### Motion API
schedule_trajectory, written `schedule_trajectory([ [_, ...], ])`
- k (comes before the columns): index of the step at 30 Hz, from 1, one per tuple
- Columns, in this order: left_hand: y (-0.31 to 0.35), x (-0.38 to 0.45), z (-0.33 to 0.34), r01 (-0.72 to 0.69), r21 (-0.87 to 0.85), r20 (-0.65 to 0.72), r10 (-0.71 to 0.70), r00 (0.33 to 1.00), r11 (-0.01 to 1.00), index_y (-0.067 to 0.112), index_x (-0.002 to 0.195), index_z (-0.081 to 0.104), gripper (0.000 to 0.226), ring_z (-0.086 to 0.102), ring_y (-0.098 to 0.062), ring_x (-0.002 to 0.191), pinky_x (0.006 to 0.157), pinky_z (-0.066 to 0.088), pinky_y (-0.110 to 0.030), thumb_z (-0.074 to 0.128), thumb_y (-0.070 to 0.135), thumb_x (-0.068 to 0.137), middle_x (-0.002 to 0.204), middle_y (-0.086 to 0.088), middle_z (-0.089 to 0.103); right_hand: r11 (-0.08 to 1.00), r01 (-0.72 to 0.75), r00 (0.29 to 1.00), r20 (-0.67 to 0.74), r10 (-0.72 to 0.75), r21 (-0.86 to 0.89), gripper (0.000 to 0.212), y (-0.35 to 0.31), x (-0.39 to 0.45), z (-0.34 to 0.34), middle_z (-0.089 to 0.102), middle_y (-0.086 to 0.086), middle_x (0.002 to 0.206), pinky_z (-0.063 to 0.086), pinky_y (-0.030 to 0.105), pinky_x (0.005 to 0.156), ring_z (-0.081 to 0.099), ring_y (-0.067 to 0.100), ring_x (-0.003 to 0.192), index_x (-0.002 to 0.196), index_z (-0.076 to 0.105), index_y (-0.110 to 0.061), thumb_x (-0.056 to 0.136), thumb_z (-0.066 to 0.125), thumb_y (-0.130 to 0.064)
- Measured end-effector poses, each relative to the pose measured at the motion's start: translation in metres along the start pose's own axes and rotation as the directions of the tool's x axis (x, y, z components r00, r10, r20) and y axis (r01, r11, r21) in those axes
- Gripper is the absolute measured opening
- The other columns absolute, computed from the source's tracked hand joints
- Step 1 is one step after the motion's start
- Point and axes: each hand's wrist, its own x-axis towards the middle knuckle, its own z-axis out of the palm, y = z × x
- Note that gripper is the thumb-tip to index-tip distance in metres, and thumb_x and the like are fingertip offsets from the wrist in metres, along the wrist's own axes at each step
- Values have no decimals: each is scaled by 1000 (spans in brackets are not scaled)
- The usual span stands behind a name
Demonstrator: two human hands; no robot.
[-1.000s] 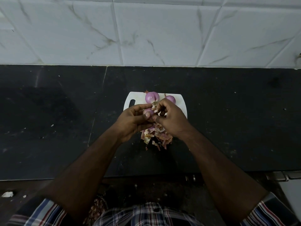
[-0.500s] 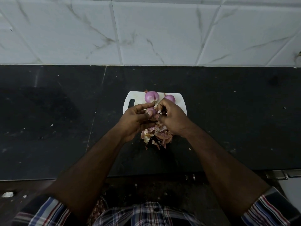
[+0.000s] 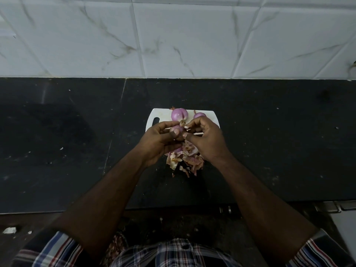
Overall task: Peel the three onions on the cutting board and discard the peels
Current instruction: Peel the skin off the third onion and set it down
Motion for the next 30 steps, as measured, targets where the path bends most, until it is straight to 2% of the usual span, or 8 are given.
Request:
schedule_trajectory([
  [5, 3, -4, 1, -11, 49, 22, 10, 1000, 999, 6, 124, 62, 35, 73, -25, 90, 74, 61, -33, 67, 5, 90, 105, -14, 72, 998, 29, 994, 106, -24, -49, 26, -3, 1, -5, 67, -8, 97, 54, 24, 77, 66, 5, 86, 98, 61, -16, 80, 76, -5],
  [13, 0, -3, 5, -22, 49, -12, 22, 1000, 999, 3, 126, 62, 34, 72, -27, 91, 76, 62, -36, 65, 1, 92, 111, -19, 70, 979, 72, 978, 207, -32, -192, 23, -7, 5, -10, 61, -13, 88, 41, 4, 72, 58, -7, 82, 97, 57, -19, 85, 72, -6],
  [17, 0, -1, 4, -44, 26, -30, 45, 999, 999, 6, 121, 65, 29, 73, -26, 88, 77, 62, -35, 63, 0, 93, 105, -15, 72, 971, 80, 973, 228, -27, -224, 24, -9, 2, -7, 63, -8, 92, 45, 12, 76, 59, -1, 86, 98, 55, -22, 88, 67, -4],
  [22, 7, -1, -2, -20, -47, -12, 20, 1000, 999, 5, 127, 60, 40, 71, -28, 96, 80, 61, -35, 67, 9, 88, 116, -20, 66, 992, 2, 990, 142, 16, -129, 21, -3, -2, -9, 65, -12, 84, 51, 21, 78, 62, 2, 82, 90, 62, -23, 85, 71, -5],
  [25, 8, 0, -5, -15, -47, -4, 15, 1000, 999, 8, 125, 62, 35, 71, -30, 101, 81, 61, -36, 66, 8, 91, 124, -23, 64, 994, -92, 989, 108, 97, -51, 5, 1, -4, -14, 71, -4, 81, 56, 35, 78, 67, 14, 81, 87, 71, -17, 87, 68, -14],
  [26, 7, 0, -6, -13, -47, -2, 13, 1000, 999, 8, 125, 62, 34, 70, -30, 102, 82, 61, -36, 65, 7, 91, 126, -23, 64, 993, -108, 990, 89, 111, -45, 8, 1, -4, -15, 70, 0, 77, 56, 41, 75, 67, 19, 77, 82, 72, -14, 88, 68, -19],
  [28, 6, 1, -7, -8, -48, 4, 8, 1000, 999, 8, 125, 62, 34, 71, -30, 104, 84, 61, -38, 65, 5, 91, 127, -23, 63, 992, -90, 995, 39, 93, -89, 14, 2, -2, -16, 68, -1, 69, 56, 40, 70, 66, 18, 70, 75, 69, -14, 85, 73, -23],
  [30, 6, 0, -6, -8, -44, 10, 9, 1000, 999, 8, 125, 61, 34, 72, -28, 101, 83, 61, -37, 64, 3, 92, 124, -21, 64, 991, -63, 997, 27, 67, -119, 11, 2, -1, -15, 70, -7, 77, 56, 27, 70, 68, 8, 74, 81, 69, -15, 80, 79, -14],
])
